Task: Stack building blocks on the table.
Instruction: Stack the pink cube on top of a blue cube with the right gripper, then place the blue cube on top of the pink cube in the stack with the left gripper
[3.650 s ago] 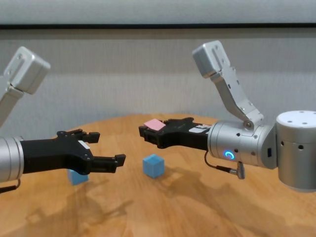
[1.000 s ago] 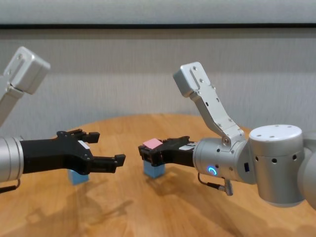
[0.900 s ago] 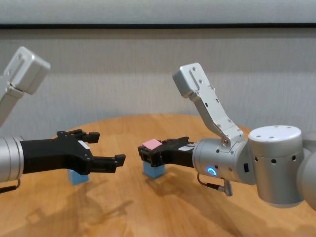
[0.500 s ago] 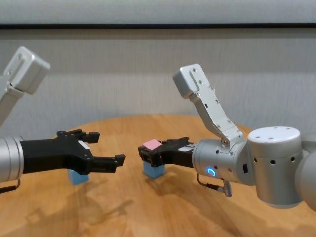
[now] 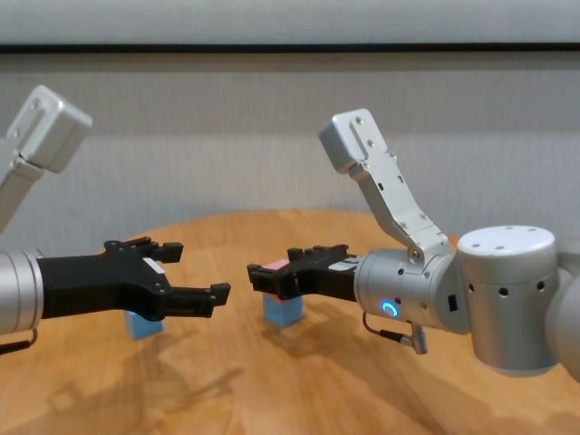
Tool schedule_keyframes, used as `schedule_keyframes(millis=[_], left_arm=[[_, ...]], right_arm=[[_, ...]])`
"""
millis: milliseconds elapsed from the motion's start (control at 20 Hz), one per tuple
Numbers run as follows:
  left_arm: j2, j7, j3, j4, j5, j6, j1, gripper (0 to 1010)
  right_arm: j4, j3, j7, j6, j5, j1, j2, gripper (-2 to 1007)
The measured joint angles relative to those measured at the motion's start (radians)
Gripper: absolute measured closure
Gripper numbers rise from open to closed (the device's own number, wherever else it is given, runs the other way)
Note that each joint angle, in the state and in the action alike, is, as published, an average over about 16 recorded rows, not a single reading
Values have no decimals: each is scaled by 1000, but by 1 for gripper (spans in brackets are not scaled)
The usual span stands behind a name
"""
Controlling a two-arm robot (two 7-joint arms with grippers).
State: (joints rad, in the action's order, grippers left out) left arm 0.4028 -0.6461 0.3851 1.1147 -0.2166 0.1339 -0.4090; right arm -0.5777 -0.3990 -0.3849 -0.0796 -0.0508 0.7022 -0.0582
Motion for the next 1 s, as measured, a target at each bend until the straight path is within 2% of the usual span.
schedule_keyframes(millis=[250,650,800,1000], left_arm=[[0,0,0,0,0,0,0,10],[0,0,0,0,0,0,0,10],[0,0,0,0,0,0,0,10],[0,3,0,0,1,0,0,10]], right_arm=[[-155,10,11,41,-2,-61,49,238],[-449,34,25,111,-20,-189,160,54],[-523,41,24,123,-31,-227,194,22],[-579,48,18,130,-45,-260,224,1]])
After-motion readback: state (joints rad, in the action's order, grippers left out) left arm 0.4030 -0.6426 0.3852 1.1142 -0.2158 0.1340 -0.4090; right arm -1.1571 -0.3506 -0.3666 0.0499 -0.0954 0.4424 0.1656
